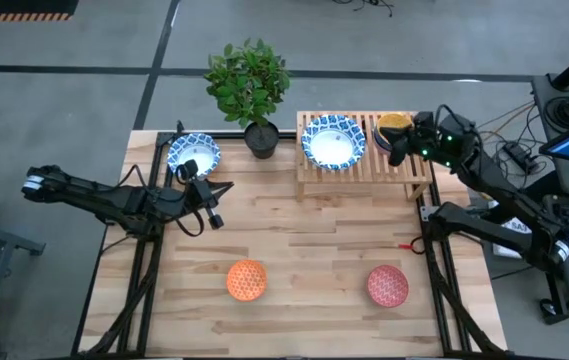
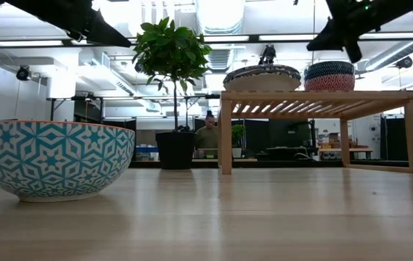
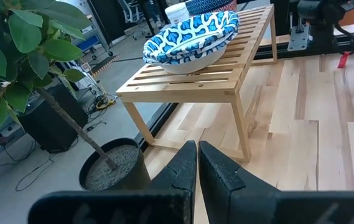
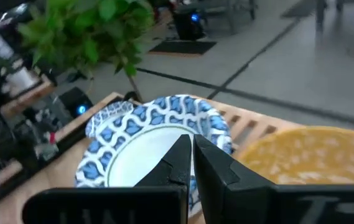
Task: Place and stack bowls onto a shelf
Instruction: Stack the yellow bowl on top of the blue bowl on the shelf
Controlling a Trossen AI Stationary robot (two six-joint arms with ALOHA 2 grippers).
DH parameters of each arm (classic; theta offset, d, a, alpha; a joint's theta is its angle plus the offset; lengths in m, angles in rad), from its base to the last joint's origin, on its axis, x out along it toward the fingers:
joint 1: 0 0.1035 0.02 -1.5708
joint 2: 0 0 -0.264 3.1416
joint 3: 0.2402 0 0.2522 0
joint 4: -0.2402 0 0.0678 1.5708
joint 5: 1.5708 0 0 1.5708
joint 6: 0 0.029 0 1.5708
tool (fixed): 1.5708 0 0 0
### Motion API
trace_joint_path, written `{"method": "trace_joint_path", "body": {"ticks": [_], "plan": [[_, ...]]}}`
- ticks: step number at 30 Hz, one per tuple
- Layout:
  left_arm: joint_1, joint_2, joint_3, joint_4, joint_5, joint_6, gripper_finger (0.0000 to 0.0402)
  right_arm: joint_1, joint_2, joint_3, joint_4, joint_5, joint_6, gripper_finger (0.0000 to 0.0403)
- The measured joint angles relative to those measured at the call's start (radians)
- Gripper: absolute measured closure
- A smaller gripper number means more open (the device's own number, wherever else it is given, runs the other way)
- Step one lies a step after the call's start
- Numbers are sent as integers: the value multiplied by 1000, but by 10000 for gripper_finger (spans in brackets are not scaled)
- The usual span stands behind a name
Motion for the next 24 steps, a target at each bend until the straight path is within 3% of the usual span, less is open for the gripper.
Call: {"method": "trace_joint_path", "body": {"ticks": [6, 24], "plan": [[0, 0, 0, 0, 0, 9, 402, 59, 13, -5, 21, 58, -106, 394], [0, 0, 0, 0, 0, 11, 402, 63, 82, -27, -5, 125, -131, 394]]}}
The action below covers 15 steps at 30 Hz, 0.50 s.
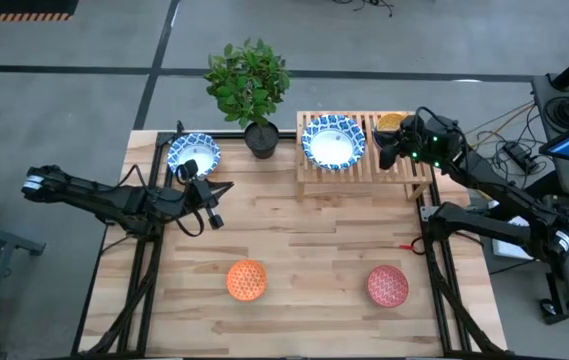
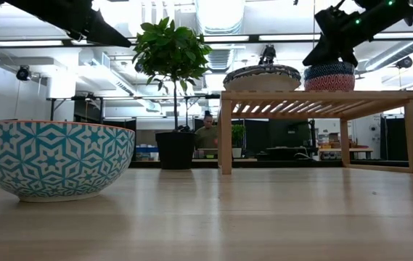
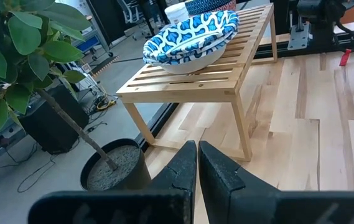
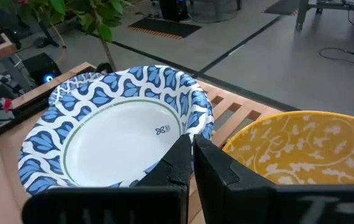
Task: Place and stack bowls onto a shelf
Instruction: Stack the yellow bowl on top of the blue bowl on the shelf
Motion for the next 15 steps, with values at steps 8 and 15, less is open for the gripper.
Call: {"method": "trace_joint_path", "body": {"ticks": [8, 15], "plan": [[0, 0, 0, 0, 0, 0, 402, 0, 0, 3, -8, 3, 9, 394], [0, 0, 0, 0, 0, 0, 402, 0, -5, 6, -16, 3, 23, 394]]}}
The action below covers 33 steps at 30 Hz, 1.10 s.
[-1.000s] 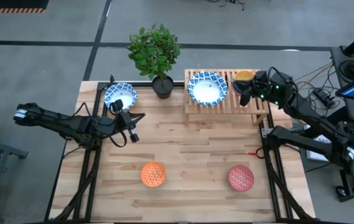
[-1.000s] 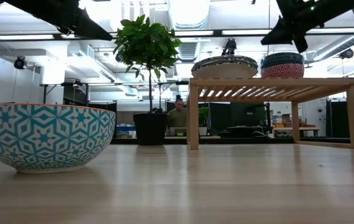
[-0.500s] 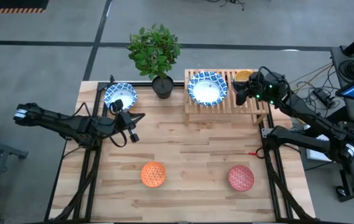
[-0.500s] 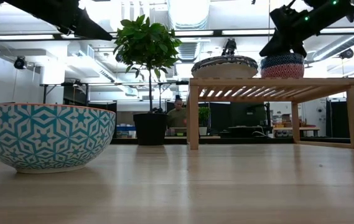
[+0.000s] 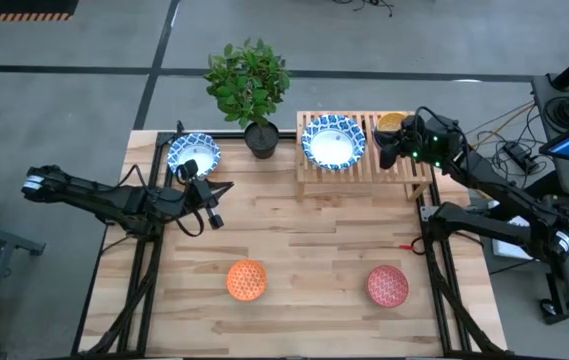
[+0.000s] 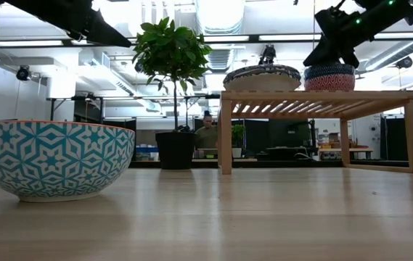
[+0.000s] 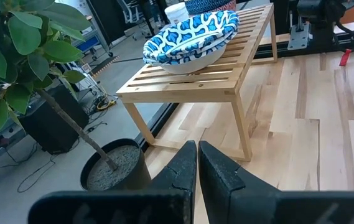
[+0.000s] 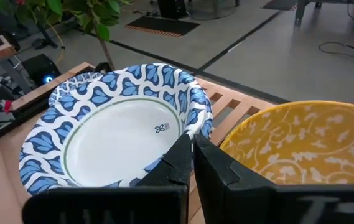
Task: Place and stack bowls onto a shelf
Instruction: Stack the yellow bowl on top of the blue bowl on the shelf, then stack the white bowl on top of the white bowl on the shelf
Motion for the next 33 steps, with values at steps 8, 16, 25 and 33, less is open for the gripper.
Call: {"method": "trace_joint_path", "body": {"ticks": [8, 16, 25, 33], "plan": [[0, 0, 0, 0, 0, 0, 402, 39, -72, 104, 6, -12, 44, 394], [0, 0, 21, 5, 1, -80, 402, 206, -171, 84, -112, -40, 108, 394], [-1, 33, 23, -14, 149, -362, 402, 442, -212, -14, -107, -37, 115, 394], [80, 139, 180, -411, -44, -743, 402, 632, -205, -112, -3, -36, 107, 394]]}}
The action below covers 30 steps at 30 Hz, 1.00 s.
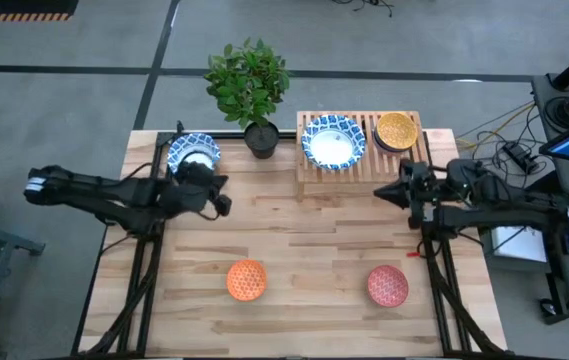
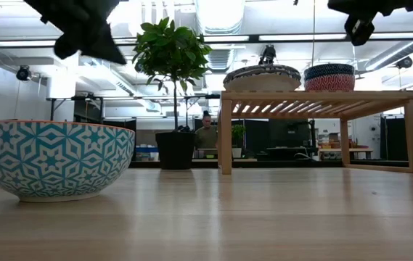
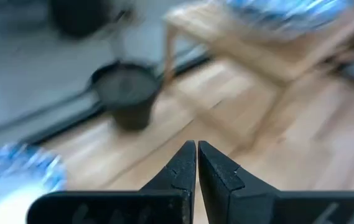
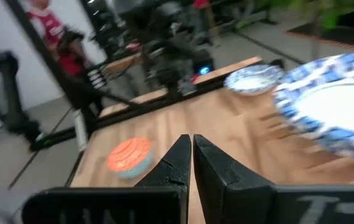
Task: Place and stack bowls onto a shelf
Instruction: Stack the white bowl on top of the white bowl on the shelf
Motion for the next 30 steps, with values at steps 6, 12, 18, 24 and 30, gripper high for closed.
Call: {"method": "trace_joint_path", "body": {"ticks": [6, 12, 18, 24, 30], "plan": [[173, 201, 175, -455, 145, -154, 402, 110, 3, -33, 51, 8, -23, 394], [403, 409, 201, -513, 356, 8, 402, 179, 3, -54, 52, 55, -31, 394], [558, 544, 201, -512, 358, 94, 402, 236, 4, -62, 53, 61, -58, 394], [623, 591, 200, -488, 326, 137, 396, 264, 22, -62, 55, 98, -85, 394], [646, 605, 200, -479, 310, 157, 341, 269, 53, -63, 68, 106, -92, 394]]}}
